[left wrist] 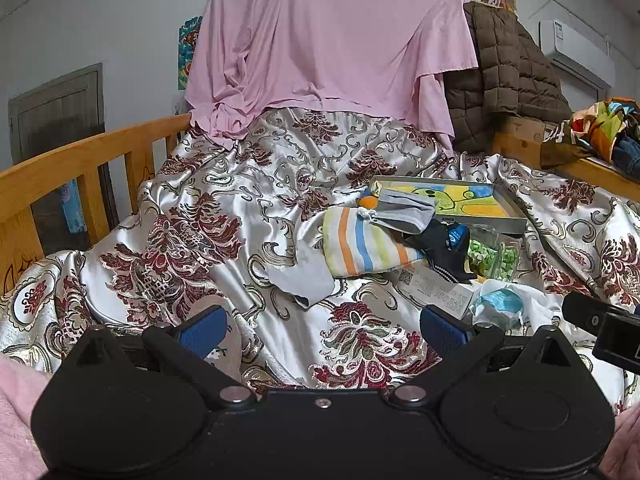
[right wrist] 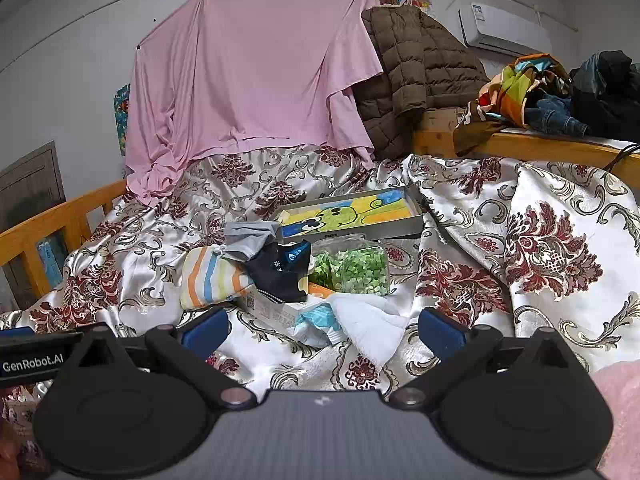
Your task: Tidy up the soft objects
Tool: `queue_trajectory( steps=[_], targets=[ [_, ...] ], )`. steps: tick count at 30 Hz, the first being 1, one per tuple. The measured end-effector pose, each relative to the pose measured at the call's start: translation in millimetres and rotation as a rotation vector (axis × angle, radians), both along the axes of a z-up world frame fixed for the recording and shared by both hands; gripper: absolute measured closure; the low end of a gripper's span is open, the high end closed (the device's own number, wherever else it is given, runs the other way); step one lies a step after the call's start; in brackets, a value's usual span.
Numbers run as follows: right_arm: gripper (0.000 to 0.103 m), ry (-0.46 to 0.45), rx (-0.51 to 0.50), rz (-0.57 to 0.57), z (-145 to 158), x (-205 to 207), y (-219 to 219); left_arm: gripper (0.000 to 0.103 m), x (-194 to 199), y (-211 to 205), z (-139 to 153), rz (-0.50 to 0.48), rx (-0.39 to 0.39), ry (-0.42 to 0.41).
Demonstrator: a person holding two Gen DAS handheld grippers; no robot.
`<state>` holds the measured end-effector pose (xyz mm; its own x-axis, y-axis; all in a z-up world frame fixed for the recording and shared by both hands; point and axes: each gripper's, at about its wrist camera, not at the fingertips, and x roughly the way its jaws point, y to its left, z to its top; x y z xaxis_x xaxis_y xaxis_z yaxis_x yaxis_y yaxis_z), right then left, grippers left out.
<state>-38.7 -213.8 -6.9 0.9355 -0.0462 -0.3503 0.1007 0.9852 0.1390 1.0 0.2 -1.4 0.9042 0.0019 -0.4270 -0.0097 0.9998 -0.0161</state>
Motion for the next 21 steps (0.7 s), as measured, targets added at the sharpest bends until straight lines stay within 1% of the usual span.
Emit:
queue_trajectory(
  steps=[16, 19, 21],
  targets=[
    [0.0, 0.011, -0.003, 0.001, -3.9, 2.1, 8.4, 0.001, -1.2, 3.6, -1.1, 0.003, -0.002, -0.001],
    [0.0, 0.013, 0.0, -0.004, -4.5, 1.8, 5.8, 0.001, 0.9, 3.4, -6.2, 0.01, -0.014, -0.005],
    [0.0, 0.019, 0.005, -0.009, -4.9, 3.3, 3.9, 0.001, 5.2, 3.4, -11.7, 0.007, -0.036, 0.004]
  ],
)
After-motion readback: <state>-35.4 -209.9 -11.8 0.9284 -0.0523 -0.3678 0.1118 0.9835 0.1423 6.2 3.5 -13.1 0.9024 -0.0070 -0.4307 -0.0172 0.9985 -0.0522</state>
